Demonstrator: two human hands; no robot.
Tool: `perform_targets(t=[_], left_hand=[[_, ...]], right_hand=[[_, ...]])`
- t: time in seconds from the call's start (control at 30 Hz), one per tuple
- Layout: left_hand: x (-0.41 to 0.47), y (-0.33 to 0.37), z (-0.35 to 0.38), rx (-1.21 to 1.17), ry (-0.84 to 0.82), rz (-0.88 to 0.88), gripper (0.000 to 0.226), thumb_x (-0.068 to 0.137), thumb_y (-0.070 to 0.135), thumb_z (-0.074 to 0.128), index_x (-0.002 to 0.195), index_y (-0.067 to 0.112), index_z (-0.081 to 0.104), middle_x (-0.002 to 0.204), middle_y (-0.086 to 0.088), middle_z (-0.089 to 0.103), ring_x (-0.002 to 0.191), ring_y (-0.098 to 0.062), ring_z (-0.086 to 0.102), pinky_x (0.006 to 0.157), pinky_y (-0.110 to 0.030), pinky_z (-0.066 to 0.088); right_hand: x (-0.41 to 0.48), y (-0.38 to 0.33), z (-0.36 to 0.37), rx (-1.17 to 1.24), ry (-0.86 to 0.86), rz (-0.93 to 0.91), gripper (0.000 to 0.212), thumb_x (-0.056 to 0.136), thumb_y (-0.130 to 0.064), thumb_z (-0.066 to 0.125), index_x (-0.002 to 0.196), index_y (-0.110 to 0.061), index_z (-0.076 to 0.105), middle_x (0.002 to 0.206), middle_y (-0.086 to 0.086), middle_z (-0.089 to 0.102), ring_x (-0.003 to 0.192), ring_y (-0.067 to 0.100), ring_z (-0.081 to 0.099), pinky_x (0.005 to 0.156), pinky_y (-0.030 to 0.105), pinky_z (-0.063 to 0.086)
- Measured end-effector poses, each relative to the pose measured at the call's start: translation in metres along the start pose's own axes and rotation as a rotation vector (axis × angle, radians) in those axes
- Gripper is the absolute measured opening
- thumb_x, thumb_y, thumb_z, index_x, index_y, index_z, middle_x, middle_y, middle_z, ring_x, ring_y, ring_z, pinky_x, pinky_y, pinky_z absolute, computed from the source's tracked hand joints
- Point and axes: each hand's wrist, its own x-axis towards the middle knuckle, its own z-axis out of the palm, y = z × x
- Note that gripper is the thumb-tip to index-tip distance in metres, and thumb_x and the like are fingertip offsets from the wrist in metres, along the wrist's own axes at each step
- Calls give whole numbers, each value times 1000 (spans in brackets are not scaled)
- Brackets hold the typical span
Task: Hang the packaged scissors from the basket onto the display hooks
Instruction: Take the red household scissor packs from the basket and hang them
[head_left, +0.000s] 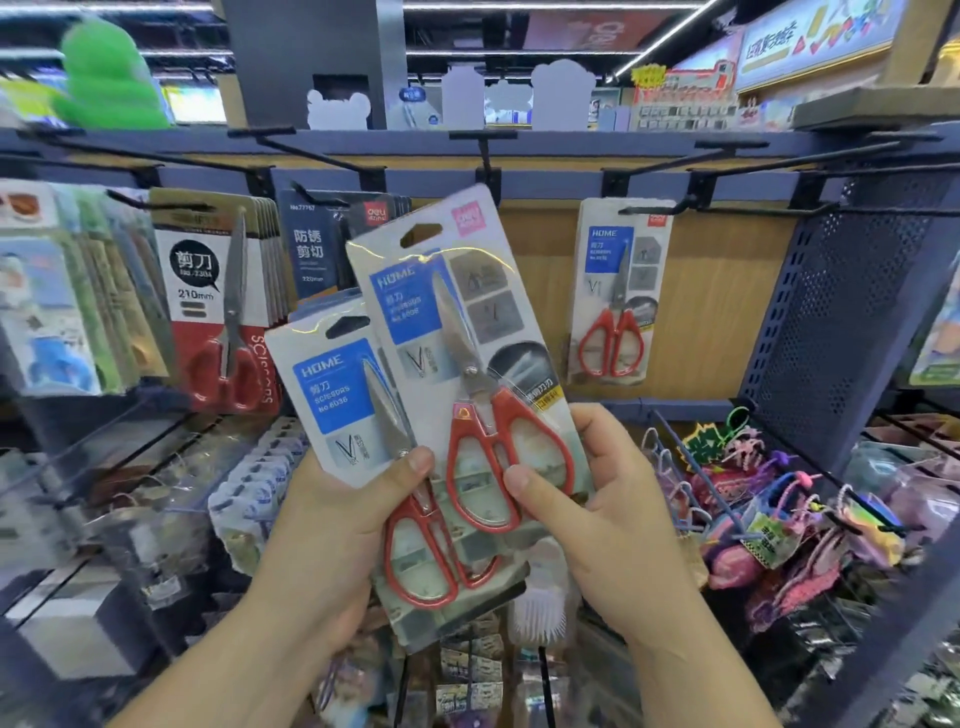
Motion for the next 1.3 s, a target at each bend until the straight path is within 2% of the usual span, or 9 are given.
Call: perform_targets(t=[0.13,0.3,0.57,0.7,0.8,0.83,0.93,1.17,1.3], left_hand=[[2,2,-7,9,30,7,56,79,10,77,133,16,67,124,-7,77,115,-30,73,99,-51,56],[5,4,-16,23,100,17,47,77,11,71,124,19,71,113,-5,80,98,-22,78,74,-31,64],[14,9,-38,153,233,115,44,85,1,72,125,19,71,117,-1,79,108,-24,76,96,-46,57],[18,13,-45,147,231,134,45,83,4,72,125,21,71,119,1,79,110,-23,75,96,-46,56],[21,14,-48,138,223,135,51,77,10,73,126,22,70,121,0,78,113,-25,74,98,-48,55],[22,14,-48,134,217,132,51,77,10,73,127,22,70,122,0,78,114,-26,74,100,-50,55],[23,14,-49,116,188,117,52,78,9,73,129,22,70,122,-1,78,113,-26,74,102,-53,54],[25,17,-40,65,131,80,51,82,6,70,131,21,69,123,-2,78,115,-27,74,106,-55,51],[25,17,-35,38,108,73,52,85,5,69,134,20,66,125,-4,77,116,-29,73,105,-55,53]], right_hand=[[2,7,3,67,61,-43,22,84,-12,75,101,-24,68,100,5,76,93,22,75,76,32,61],[17,10,-4,75,118,-60,26,83,-16,73,107,-16,63,97,0,76,91,19,75,73,26,60],[49,35,2,59,197,-14,21,88,-18,74,105,-24,66,101,1,78,95,17,75,78,27,59],[76,53,6,-92,264,32,13,96,-19,73,104,-27,67,100,-6,77,96,13,74,83,33,59],[96,55,10,-269,275,90,14,100,-29,69,97,-31,55,93,-25,63,87,-19,61,78,8,45],[105,56,10,-310,279,100,13,100,-31,68,96,-29,55,93,-23,60,88,-18,60,75,8,44],[130,62,10,-383,282,125,18,99,-34,67,109,-19,64,104,-6,69,100,13,66,81,32,50],[145,67,4,-451,251,302,34,97,-43,67,124,-24,59,115,-9,67,104,14,62,89,38,51],[117,54,4,-533,283,266,45,99,-45,66,136,-27,50,111,-19,54,99,6,55,84,28,41]])
